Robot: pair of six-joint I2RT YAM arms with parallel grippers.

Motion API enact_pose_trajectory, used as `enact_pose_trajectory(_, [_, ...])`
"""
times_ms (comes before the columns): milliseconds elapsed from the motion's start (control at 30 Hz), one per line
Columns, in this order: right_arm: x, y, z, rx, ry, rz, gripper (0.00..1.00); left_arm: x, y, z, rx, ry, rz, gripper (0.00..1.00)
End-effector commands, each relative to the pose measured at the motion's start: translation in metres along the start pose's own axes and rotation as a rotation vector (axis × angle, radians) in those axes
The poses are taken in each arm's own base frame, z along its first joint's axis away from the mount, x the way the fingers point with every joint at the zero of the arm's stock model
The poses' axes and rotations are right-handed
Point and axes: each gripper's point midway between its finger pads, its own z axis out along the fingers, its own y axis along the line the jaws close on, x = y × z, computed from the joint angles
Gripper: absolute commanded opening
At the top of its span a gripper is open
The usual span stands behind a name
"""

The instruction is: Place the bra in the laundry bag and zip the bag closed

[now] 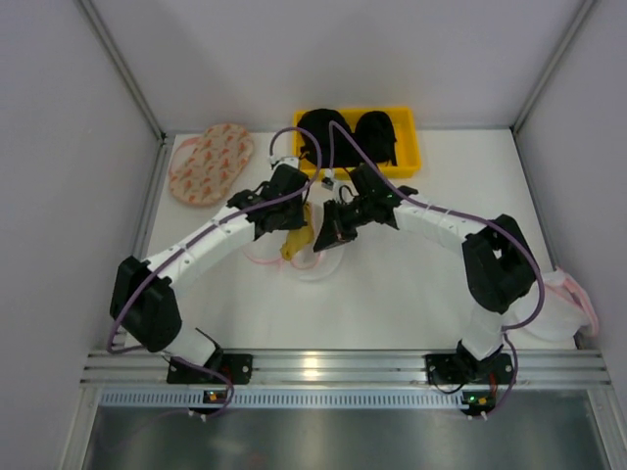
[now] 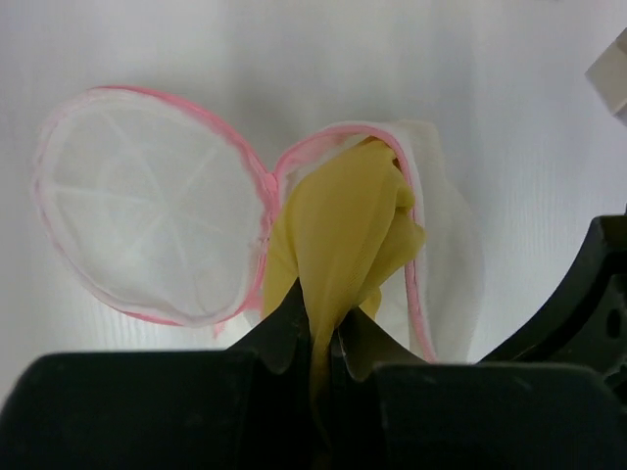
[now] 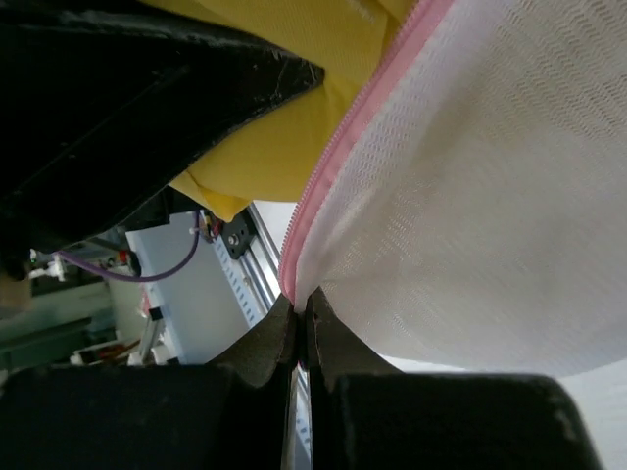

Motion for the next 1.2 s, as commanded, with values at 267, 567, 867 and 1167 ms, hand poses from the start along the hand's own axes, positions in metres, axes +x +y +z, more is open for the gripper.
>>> enact_pose_trajectory(267, [0.000, -0.065, -0.035, 0.042, -0.160, 0.256, 0.00, 0.021, -0.057, 0.090, -0.019, 0.187, -0.125, 0.00])
enact_pose_trajectory(567, [0.014, -0.102, -0.056, 0.131, -0.221, 0.326, 0.00, 0.032, -0.115, 0.111, 0.072, 0.228, -0.085, 0.06])
enact_pose_trajectory(867, [-0.006, -0.108, -0.077, 0.193, -0.293, 0.260, 0.00, 0.033, -0.104, 0.057, 0.161, 0.222, 0.007, 0.62])
enact_pose_trajectory(1167, [-0.014, -0.112, -0.082, 0.218, -0.302, 0.194, 0.00, 0.009, -0.104, 0.006, 0.407, 0.166, 0.014, 0.79])
